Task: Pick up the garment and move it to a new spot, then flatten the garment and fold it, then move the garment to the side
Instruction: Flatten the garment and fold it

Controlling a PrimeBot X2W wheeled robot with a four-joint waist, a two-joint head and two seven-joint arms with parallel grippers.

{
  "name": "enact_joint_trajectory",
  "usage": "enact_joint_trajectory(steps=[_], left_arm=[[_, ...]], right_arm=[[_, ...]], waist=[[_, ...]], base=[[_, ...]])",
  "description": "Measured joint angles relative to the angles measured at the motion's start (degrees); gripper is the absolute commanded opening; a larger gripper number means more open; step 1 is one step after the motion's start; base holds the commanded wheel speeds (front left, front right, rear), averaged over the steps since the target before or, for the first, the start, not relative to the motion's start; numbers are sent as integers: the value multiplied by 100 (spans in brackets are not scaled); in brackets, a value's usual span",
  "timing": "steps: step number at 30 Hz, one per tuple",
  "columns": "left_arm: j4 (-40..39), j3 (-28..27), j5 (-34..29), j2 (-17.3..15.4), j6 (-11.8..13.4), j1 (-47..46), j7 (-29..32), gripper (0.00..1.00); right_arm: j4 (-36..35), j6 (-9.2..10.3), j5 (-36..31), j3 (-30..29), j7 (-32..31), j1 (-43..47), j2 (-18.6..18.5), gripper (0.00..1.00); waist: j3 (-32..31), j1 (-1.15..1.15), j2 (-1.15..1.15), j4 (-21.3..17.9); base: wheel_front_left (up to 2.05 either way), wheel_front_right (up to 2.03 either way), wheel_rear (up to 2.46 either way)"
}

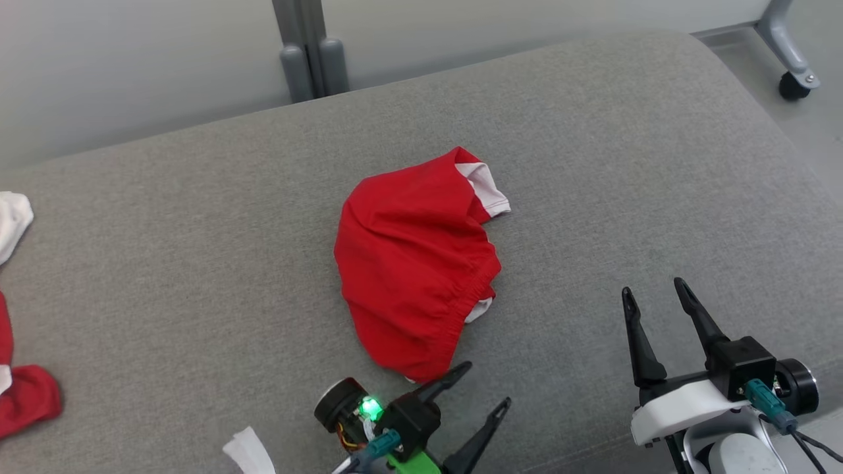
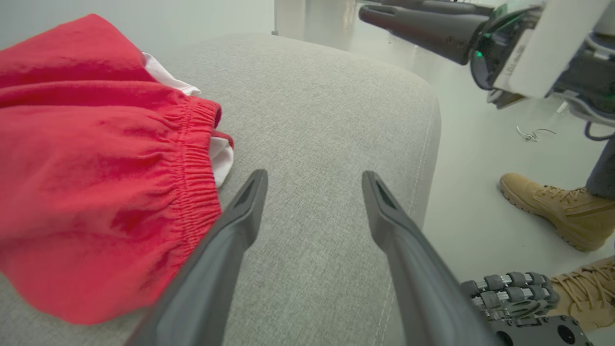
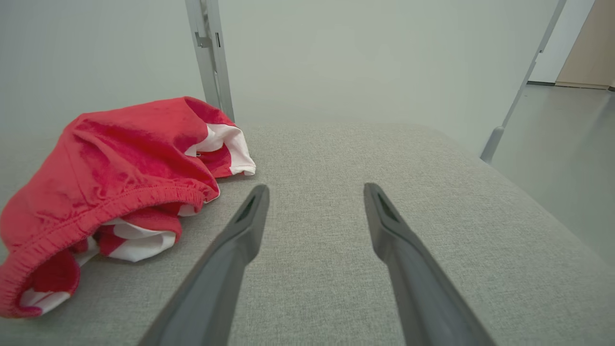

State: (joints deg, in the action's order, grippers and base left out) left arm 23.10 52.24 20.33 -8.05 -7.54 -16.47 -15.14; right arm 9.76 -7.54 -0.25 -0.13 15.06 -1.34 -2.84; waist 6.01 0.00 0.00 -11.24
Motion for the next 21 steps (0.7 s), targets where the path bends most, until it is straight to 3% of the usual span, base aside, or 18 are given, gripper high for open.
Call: enact_joint_trajectory(steps=[8, 21], left_arm=[[1362, -30, -23, -34, 110, -421, 0, 100], [1818, -234, -60, -31, 345, -555, -3, 100]], right_arm=[[1, 1, 98, -21, 0, -13, 0, 100], [14, 1, 118, -67, 0, -12, 1, 100]], waist=[[284, 0, 0, -365], [226, 0, 0, -226]], base=[[0, 0, 0], [0, 0, 0]])
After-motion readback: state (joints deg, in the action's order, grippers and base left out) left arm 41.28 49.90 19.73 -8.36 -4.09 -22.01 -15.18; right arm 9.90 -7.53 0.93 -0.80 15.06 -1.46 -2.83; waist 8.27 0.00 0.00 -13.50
